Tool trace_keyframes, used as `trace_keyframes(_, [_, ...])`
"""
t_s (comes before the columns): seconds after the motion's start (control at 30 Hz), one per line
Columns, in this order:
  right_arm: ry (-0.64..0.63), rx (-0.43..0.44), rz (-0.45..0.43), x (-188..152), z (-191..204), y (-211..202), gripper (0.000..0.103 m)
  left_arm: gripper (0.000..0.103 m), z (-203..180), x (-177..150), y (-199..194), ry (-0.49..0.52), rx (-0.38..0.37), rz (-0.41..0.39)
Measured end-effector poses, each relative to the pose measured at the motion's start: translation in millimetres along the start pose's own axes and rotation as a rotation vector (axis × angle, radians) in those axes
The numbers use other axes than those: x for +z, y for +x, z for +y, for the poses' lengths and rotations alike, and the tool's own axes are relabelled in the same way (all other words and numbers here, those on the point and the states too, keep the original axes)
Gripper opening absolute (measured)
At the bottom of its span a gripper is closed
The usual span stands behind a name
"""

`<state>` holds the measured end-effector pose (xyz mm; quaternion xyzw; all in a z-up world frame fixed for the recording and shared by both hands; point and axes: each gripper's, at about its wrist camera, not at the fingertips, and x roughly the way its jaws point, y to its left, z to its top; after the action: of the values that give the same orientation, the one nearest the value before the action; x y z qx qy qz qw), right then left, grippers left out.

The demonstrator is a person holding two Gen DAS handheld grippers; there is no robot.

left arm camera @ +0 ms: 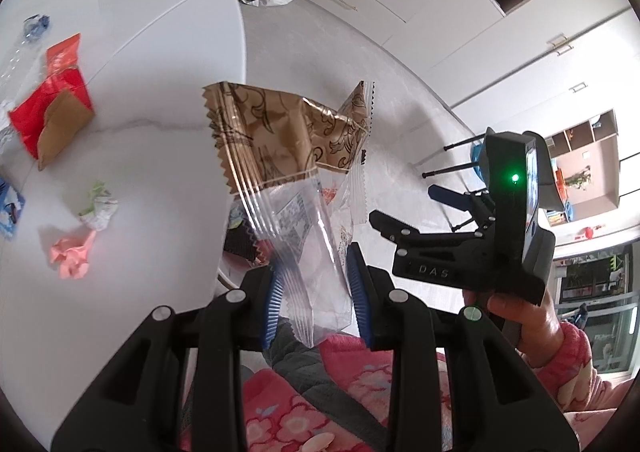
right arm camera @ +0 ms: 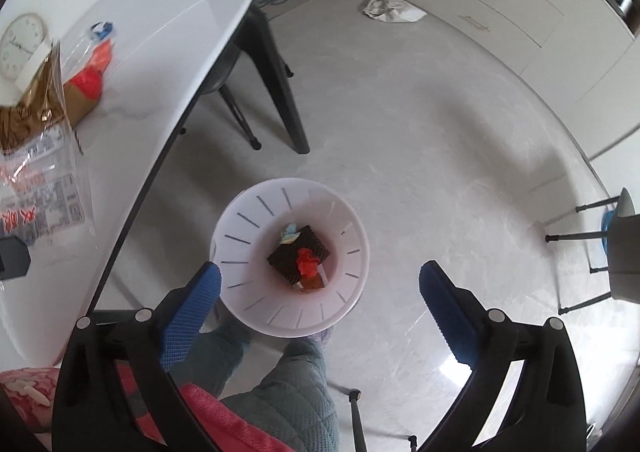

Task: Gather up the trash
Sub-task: 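Carry the red paper and plastic bag over the bin while both tools open to drop them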

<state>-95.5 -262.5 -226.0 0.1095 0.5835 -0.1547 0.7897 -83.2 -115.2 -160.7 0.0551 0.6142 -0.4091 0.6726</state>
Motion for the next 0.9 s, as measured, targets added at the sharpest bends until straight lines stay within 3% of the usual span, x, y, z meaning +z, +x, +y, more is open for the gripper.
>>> trace_keyframes(0.1, [0.016, -0.005, -0.007, -1.9, -8.0, -3.0, 0.099, 0.031, 1.7, 4.5, 2.8, 0.029, -0.004, 0.021])
trace_keyframes(0.13, [0.025, -0.006, -0.010, -2.6, -10.8, -4.0, 0.099, 0.039, -3.1, 9.1, 7.6, 0.034, -0.002, 0.026])
trace_keyframes(0.2, [0.038, -0.005, -0.013, -3.0, -15.7, -5.5, 0.099, 0.069, -6.3, 9.9, 11.3, 0.049, 0.000, 0.036])
trace_keyframes(0.3, [0.058, -0.009, -0.020, -2.7, -22.7, -7.9, 0.099, 0.080, -8.3, 8.9, 11.5, 0.074, 0.005, 0.031])
trace_keyframes(0.57, [0.077, 0.003, -0.023, -1.1, -24.2, -8.5, 0.099, 0.093, 5.6, 5.6, 5.5, 0.044, 0.049, 0.001])
trace_keyframes(0.9, [0.035, 0.016, -0.025, 3.9, -7.4, -9.0, 0.099, 0.095, 19.8, -0.7, -4.4, -0.046, 0.106, -0.041])
